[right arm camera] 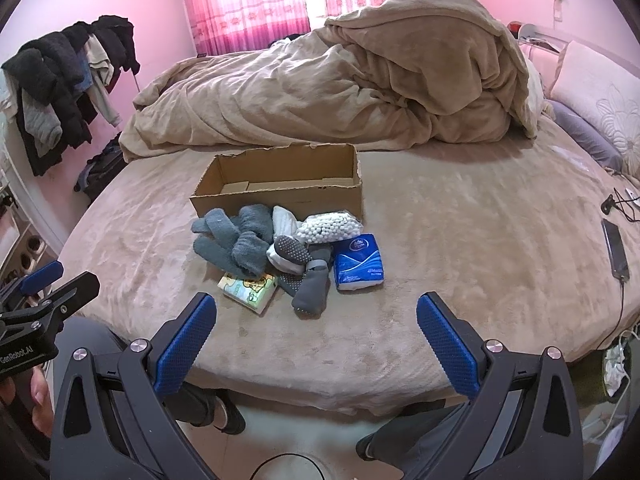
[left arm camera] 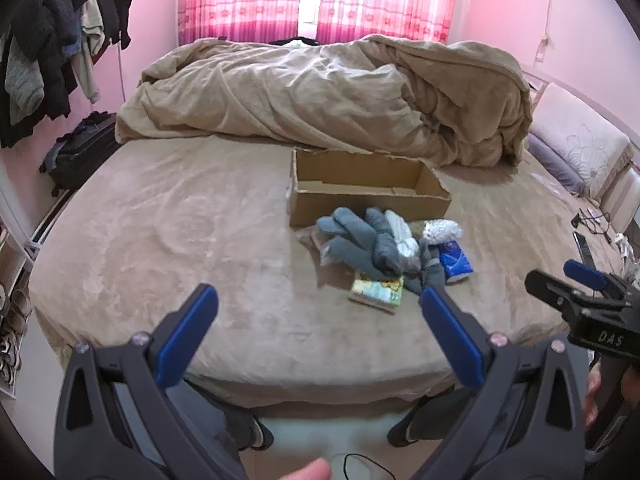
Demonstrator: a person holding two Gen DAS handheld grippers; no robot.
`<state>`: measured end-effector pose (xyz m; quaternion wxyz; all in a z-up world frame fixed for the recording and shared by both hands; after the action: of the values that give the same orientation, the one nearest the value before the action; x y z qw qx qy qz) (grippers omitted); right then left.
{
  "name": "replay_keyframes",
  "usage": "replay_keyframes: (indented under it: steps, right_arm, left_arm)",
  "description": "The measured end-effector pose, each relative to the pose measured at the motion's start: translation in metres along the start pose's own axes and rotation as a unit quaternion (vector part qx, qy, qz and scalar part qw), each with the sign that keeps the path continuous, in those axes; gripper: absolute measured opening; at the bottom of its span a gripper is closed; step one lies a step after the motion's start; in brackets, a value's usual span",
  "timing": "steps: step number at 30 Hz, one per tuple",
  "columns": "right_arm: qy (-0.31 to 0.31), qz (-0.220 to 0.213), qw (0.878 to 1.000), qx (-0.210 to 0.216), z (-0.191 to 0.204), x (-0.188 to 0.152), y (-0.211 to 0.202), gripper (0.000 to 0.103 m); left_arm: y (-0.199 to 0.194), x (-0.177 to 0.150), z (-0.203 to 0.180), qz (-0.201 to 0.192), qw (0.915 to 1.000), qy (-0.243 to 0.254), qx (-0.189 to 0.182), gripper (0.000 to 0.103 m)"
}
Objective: Organize objects
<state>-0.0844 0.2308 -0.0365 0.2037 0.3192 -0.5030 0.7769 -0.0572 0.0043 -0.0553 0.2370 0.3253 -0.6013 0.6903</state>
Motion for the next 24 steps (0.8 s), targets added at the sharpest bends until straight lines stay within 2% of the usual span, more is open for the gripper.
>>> replay_keyframes:
  steps: [12, 24]
  right_arm:
    - [0.009, -0.005, 1.0, 0.007, -0.002, 0.003, -0.002, 0.102]
    - [-0.005, -0.013, 1.0, -0.013, -0.005, 0.003, -0.006, 0.101]
  left_arm:
    - [0.0, -0.001, -0.003, 0.003, 0.9999, 0.015, 0.005, 0.102]
    - [0.002, -0.005, -0.013, 0.019, 0.9992, 0.018, -0.031, 0.101]
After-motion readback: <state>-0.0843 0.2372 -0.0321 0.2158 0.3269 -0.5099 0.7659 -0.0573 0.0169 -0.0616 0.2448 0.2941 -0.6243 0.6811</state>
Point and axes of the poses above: each gripper's, at about its wrist camera, not at the fingertips, and y roughly the way its jaws point, z to its left, x to its top, the point moved 7 cm from there along y, roughly the way its jaws point, and after that the axes turned 14 degrees about x, right-handed, at the moved point
